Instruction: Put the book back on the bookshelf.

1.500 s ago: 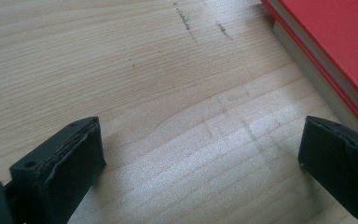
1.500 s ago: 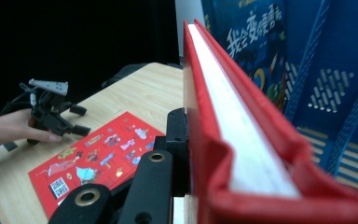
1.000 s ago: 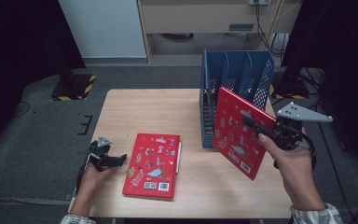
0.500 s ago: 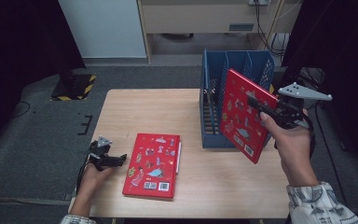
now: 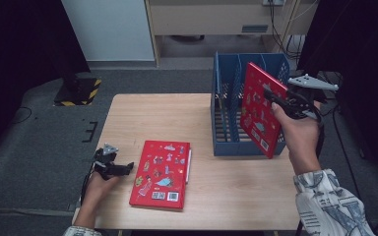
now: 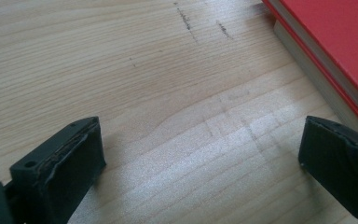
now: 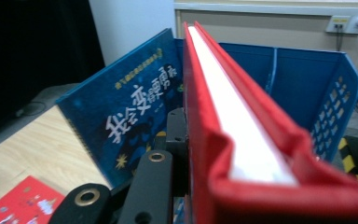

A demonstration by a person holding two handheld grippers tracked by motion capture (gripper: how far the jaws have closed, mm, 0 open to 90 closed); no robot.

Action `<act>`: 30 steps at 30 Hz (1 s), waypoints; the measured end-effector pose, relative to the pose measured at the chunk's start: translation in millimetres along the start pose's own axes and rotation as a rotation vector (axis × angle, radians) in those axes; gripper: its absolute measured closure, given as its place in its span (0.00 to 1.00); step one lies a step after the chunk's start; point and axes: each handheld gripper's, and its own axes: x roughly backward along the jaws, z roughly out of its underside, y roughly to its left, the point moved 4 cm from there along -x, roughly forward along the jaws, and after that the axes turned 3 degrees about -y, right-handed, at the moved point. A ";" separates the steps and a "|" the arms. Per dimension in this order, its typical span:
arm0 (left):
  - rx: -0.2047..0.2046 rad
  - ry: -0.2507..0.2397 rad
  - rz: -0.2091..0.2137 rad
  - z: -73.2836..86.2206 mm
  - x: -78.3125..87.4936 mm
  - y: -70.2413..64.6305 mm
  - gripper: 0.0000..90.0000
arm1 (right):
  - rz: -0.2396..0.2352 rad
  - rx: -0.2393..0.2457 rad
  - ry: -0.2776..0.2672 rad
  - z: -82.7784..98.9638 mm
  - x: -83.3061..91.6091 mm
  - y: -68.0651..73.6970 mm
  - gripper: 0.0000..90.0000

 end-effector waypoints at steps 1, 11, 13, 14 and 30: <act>0.001 0.000 -0.001 0.0 0.0 0.0 0.00 | 0.003 0.000 0.001 0.0 -1.4 -0.6 0.88; -0.005 0.005 -0.002 0.1 0.3 0.3 0.00 | 0.045 -0.033 -0.005 -1.2 -27.1 -10.7 0.88; -0.005 0.006 -0.002 0.1 0.3 0.3 0.00 | 0.051 -0.033 -0.005 -2.7 -33.1 -11.4 0.88; -0.005 0.006 -0.002 0.1 0.3 0.3 0.00 | 0.056 -0.035 -0.007 -3.6 -35.6 -11.6 0.88; -0.004 0.006 -0.003 0.0 0.2 0.2 0.00 | 0.111 -0.001 0.007 -6.9 -63.5 -16.2 0.88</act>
